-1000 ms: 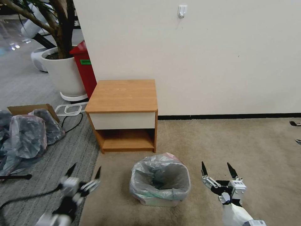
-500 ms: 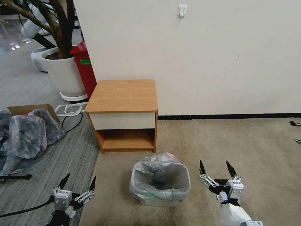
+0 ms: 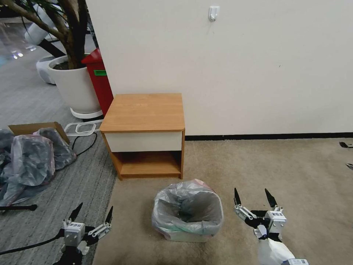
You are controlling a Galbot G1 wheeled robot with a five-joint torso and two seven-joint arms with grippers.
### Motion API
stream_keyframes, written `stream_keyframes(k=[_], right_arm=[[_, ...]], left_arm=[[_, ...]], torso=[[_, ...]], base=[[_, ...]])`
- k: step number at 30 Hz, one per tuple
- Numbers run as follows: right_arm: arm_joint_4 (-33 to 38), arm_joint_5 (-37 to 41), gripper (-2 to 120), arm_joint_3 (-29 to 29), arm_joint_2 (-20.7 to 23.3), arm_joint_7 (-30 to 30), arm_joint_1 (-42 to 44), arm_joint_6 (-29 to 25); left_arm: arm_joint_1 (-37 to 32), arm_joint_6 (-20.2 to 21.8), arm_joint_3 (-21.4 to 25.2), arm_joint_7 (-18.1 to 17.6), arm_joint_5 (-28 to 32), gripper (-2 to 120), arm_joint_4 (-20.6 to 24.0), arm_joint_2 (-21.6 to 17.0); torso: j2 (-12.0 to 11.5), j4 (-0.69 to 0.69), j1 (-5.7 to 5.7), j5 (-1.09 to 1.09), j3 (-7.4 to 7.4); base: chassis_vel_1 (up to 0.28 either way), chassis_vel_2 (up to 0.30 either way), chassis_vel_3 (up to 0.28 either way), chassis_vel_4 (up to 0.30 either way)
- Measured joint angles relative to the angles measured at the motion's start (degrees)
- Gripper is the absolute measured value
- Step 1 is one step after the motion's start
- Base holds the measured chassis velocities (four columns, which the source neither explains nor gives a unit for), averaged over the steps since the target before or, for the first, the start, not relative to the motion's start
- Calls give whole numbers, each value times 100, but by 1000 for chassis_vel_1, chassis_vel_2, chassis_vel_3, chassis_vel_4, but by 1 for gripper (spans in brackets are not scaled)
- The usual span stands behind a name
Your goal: Pick up the garbage bag from the table and place it over the trash can.
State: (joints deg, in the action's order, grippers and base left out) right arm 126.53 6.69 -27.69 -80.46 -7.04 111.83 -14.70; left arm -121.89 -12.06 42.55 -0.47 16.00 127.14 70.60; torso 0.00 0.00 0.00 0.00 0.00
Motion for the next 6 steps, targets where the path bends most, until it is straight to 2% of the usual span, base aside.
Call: stream_keyframes(k=[6], right_arm=[[0, 2, 100, 0, 0, -2, -1, 0]], left_arm=[[3, 2, -2, -2, 2, 100, 0, -1]], torso=[[0, 0, 0, 0, 0]], base=[[0, 0, 0, 0]])
